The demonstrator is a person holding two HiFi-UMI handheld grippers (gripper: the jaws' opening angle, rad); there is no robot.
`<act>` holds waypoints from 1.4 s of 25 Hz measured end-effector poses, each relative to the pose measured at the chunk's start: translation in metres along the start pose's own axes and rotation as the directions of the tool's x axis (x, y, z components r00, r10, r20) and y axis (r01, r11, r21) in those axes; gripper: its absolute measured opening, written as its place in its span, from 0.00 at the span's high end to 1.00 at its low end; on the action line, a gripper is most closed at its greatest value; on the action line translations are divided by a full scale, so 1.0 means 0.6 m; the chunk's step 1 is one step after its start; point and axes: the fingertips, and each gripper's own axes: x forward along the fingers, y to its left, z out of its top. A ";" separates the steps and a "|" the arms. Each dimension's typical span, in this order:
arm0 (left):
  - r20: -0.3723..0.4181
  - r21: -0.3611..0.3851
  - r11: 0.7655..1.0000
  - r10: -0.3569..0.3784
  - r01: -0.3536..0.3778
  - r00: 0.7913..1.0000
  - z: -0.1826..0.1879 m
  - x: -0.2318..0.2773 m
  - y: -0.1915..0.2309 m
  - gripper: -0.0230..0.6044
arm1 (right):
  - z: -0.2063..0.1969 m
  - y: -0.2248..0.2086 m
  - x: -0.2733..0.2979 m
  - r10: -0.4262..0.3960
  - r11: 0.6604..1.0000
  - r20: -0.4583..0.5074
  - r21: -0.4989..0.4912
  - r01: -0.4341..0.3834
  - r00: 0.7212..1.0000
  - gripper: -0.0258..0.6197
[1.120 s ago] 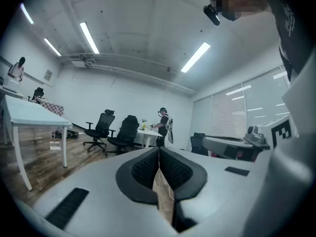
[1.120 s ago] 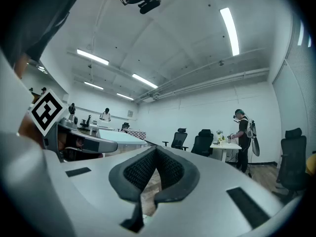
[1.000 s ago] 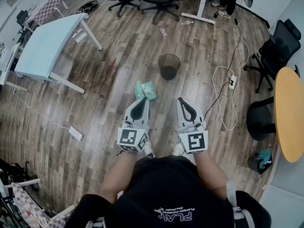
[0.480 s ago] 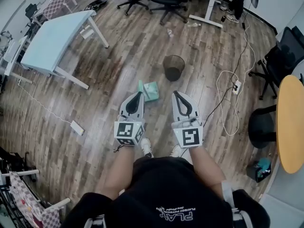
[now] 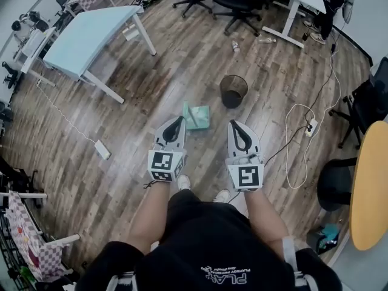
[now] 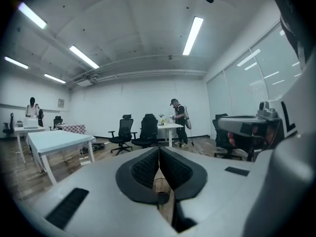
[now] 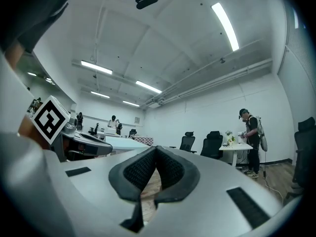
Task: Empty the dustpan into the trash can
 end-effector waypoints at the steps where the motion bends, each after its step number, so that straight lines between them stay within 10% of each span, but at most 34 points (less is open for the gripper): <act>1: -0.003 -0.007 1.000 0.012 -0.012 1.000 -0.001 0.003 0.004 0.93 | -0.002 -0.004 0.002 0.007 1.000 0.001 0.003 -0.007 1.000 0.93; 35: -0.006 -0.162 0.982 -0.097 0.095 0.995 -0.016 0.221 0.204 0.93 | -0.073 -0.006 0.338 0.054 0.986 -0.151 -0.148 -0.077 0.987 0.93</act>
